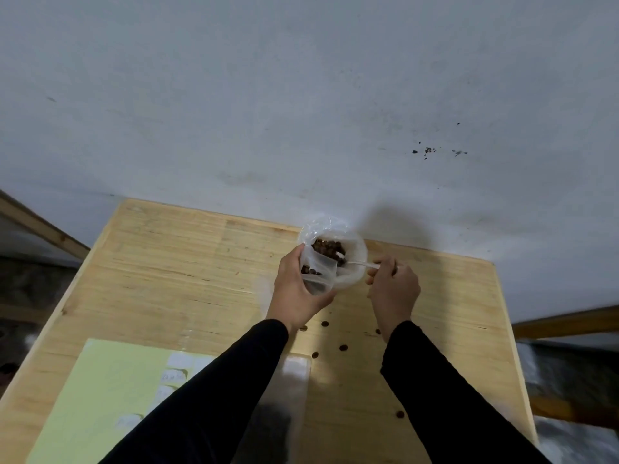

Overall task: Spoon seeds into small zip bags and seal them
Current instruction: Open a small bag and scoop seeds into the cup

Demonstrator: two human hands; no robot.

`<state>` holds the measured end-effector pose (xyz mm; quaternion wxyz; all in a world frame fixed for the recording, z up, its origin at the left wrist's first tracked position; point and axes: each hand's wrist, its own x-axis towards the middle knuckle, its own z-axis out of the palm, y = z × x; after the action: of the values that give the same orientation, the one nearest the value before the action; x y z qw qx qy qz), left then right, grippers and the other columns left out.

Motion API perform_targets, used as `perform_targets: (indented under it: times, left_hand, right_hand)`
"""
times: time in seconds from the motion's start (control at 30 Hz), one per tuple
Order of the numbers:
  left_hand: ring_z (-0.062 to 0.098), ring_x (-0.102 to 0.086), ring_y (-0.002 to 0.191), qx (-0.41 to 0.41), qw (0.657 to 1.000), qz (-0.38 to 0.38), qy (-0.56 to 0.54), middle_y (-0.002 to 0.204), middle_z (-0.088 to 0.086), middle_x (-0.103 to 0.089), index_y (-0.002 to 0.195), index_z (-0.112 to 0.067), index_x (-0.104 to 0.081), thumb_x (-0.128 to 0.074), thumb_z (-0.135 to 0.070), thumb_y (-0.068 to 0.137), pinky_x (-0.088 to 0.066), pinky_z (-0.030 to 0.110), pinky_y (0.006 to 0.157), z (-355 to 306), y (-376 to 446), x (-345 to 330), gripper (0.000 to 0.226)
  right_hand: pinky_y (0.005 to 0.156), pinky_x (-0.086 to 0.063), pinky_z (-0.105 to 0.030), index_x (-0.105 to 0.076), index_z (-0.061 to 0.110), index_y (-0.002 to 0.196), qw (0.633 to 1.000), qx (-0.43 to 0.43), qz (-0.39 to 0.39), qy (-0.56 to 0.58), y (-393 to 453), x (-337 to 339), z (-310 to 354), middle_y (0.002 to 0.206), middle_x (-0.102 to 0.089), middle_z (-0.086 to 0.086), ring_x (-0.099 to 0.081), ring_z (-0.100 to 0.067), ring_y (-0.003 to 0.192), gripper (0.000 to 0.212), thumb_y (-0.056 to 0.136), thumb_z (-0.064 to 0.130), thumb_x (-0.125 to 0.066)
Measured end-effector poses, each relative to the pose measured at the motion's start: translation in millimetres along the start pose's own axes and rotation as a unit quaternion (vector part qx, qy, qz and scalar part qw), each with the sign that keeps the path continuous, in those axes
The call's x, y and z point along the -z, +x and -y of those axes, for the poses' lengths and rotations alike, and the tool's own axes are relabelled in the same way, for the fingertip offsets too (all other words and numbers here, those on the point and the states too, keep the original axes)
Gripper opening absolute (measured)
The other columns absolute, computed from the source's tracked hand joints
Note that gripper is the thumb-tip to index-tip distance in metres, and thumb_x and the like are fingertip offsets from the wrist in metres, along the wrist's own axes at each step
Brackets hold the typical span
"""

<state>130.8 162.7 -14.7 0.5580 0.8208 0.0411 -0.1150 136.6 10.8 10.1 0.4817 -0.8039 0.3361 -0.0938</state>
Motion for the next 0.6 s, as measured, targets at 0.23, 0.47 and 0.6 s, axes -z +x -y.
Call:
perform_targets:
  times: [0.23, 0.47, 0.6]
  left_hand:
    - [0.007, -0.039, 0.125, -0.001, 1.0, 0.001, 0.013, 0.143, -0.004, -0.033, 0.145, -0.024, -0.023, -0.084, -0.043, 0.064, -0.035, 0.019, 0.1, 3.3, 5.6, 1.6, 0.103]
    - [0.003, -0.032, 0.122, -0.006, 1.0, 0.002, 0.02, 0.146, -0.003, -0.03, 0.147, -0.021, -0.02, -0.083, -0.035, 0.068, -0.028, 0.015, 0.097, 1.3, 4.8, 2.8, 0.102]
    - [0.007, -0.036, 0.125, -0.006, 1.0, 0.004, 0.014, 0.145, -0.002, -0.031, 0.147, -0.021, -0.022, -0.082, -0.031, 0.067, -0.03, 0.018, 0.097, -0.4, 4.8, 3.3, 0.1]
  right_hand:
    - [0.036, -0.043, -0.018, -0.062, 0.006, 0.082, 0.941, -0.203, 0.021, 0.268, 6.8, -1.5, -12.2, 0.062, -0.063, -0.008, -0.058, -0.008, 0.04, 0.026, 0.097, 0.019, -0.046]
    - [0.036, -0.042, -0.018, -0.063, 0.008, 0.082, 0.944, -0.175, 0.003, 0.28, 4.6, 18.7, -8.1, 0.069, -0.063, -0.01, -0.059, -0.009, 0.047, 0.027, 0.098, 0.019, -0.044]
    - [0.037, -0.041, -0.019, -0.063, 0.008, 0.083, 0.944, -0.156, 0.006, 0.291, 1.9, 30.6, -1.1, 0.068, -0.062, -0.009, -0.059, -0.012, 0.05, 0.027, 0.098, 0.019, -0.044]
